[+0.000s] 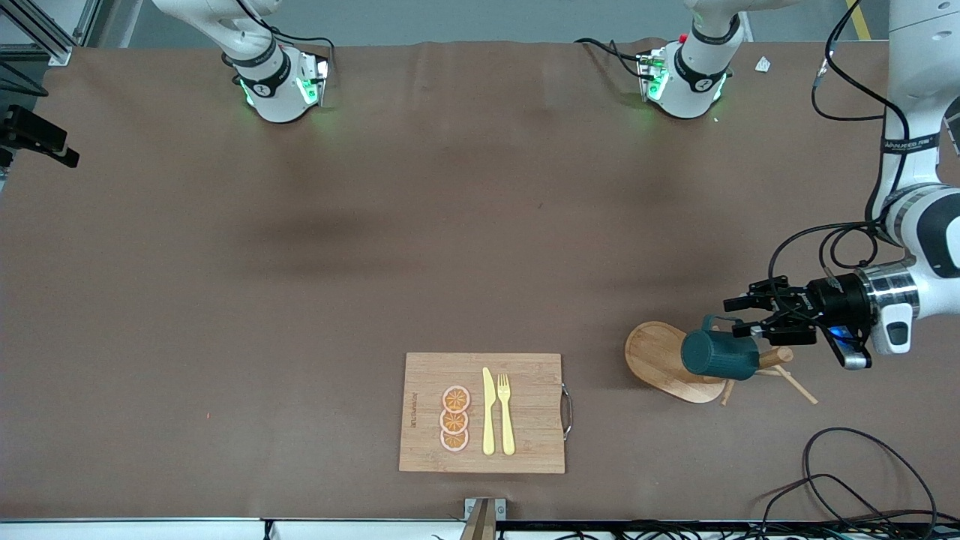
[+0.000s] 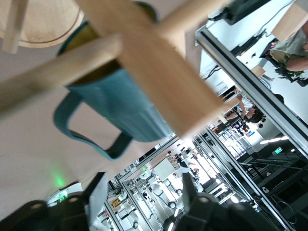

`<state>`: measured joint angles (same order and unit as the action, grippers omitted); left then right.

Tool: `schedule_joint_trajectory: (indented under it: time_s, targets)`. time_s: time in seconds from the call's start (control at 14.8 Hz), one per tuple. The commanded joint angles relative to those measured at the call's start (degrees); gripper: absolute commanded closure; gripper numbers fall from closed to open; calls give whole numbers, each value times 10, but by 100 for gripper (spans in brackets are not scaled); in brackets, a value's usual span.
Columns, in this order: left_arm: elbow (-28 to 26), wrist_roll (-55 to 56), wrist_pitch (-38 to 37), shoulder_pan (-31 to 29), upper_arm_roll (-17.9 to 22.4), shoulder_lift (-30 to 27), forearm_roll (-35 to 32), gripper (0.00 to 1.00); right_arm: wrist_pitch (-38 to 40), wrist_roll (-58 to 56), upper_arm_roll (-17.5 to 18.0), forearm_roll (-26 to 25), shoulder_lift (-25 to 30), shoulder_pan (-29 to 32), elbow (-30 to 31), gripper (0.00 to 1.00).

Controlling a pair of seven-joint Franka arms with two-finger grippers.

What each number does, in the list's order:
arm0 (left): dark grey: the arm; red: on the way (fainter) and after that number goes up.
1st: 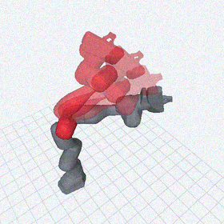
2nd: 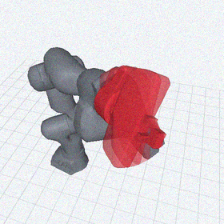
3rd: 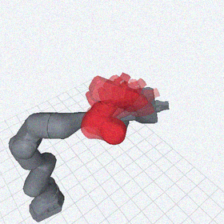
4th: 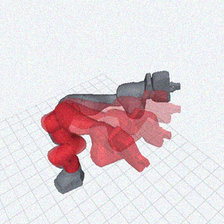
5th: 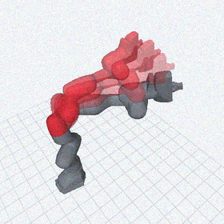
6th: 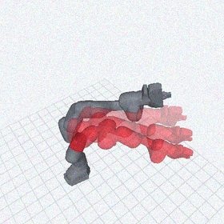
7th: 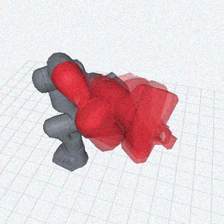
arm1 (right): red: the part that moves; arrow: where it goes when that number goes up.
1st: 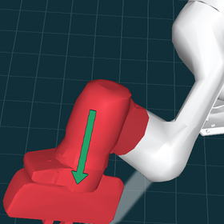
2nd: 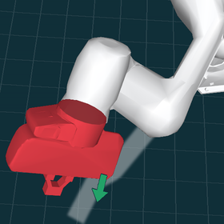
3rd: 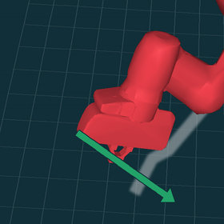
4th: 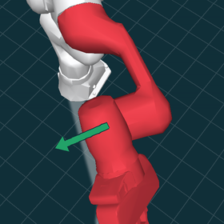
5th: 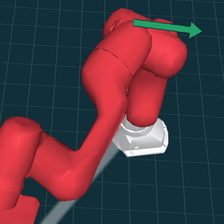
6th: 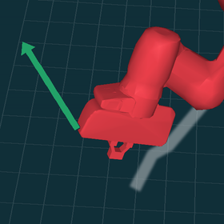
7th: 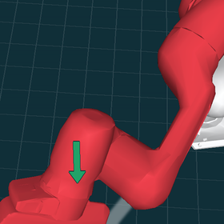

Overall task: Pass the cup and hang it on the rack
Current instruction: 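Withdraw the open left gripper away from the rack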

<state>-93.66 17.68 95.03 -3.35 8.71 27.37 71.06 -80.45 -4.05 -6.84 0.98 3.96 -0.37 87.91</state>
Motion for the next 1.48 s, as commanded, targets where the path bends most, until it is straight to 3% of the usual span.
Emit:
schedule_joint_trajectory:
  time_s: [0.0, 0.2, 0.4, 0.67, 0.81, 1.42]
  targets:
    - [29, 24, -9, -3, 3, -23, -41, 0, -6, 4, 3, -5, 9, -1, 9, 0]
    - [118, 36, -11, -2, -4, -37, -225, 0, -6, 4, 6, -5, 9, -2, 9, 0]
    - [129, 18, -11, 10, -11, -74, -371, 0, -5, 4, 6, -5, 9, -2, 9, 0]
    - [153, -63, -9, 12, -69, -111, -581, 0, -6, 3, 5, -5, 9, 1, 9, 0]
    - [153, -70, -8, 12, -93, -129, -612, 0, -5, 3, 5, -5, 9, 0, 9, 0]
    - [153, -91, -53, 22, -128, -174, -693, 0, 1, 2, 5, -5, 11, -1, 23, 0]
